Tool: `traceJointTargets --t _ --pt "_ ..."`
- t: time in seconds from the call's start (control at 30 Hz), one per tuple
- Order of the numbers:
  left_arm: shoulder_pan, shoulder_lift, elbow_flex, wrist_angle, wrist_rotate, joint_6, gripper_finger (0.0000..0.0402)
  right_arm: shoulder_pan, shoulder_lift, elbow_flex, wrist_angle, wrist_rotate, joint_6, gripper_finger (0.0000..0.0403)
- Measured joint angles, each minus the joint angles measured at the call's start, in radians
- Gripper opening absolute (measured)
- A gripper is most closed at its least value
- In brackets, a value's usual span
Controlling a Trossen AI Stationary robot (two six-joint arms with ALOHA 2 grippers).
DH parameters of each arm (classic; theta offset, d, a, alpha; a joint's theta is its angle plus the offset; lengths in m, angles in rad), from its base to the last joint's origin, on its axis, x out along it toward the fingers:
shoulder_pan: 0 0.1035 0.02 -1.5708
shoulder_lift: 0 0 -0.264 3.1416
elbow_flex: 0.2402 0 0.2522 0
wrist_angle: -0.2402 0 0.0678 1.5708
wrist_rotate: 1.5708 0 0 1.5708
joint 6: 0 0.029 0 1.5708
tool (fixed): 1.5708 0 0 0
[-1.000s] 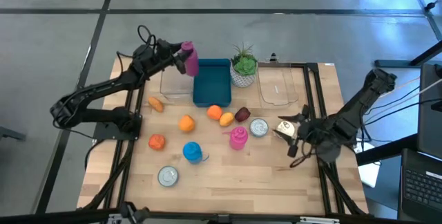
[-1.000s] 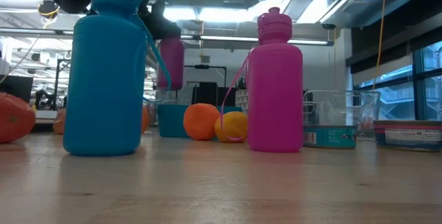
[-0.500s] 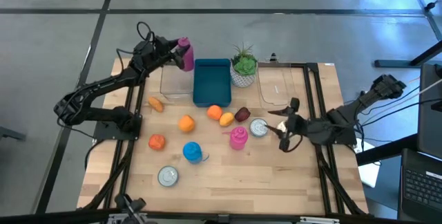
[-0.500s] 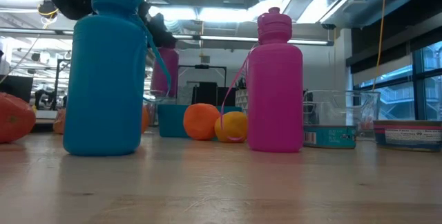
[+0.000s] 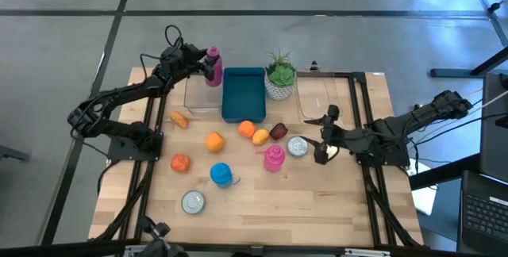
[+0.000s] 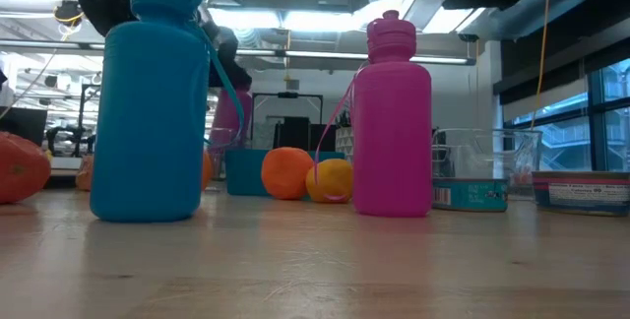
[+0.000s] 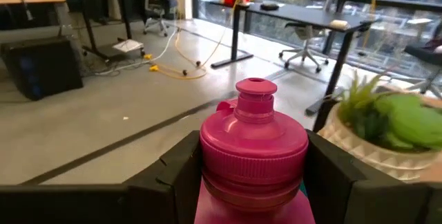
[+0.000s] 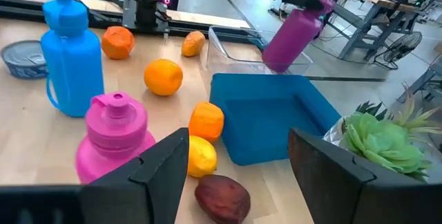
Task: Pick & Place Food Item
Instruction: Put the purple water bottle into the left transparent bin
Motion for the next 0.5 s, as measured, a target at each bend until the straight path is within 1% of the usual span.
traceJointTargets --t 0.13,0.27,0.33,0.5 --pt "0.001 0.046 0.0 0.061 -0.008 -0.002 0.0182 -0.049 0.0 0.0 0.0 -0.069 -0.012 0.0242" --pt "0.006 0.081 0.0 0.082 -0.04 0.007 0.0182 -0.082 0.0 0.0 0.0 -0.133 -0.012 0.0242" --pt "0.013 0.099 0.0 0.095 -0.042 0.008 0.0182 -0.092 0.0 0.0 0.0 -0.15 -0.014 0.0242" --pt "0.019 0.145 0.0 0.112 -0.043 0.002 0.0182 -0.111 0.0 0.0 0.0 -0.152 -0.015 0.0242"
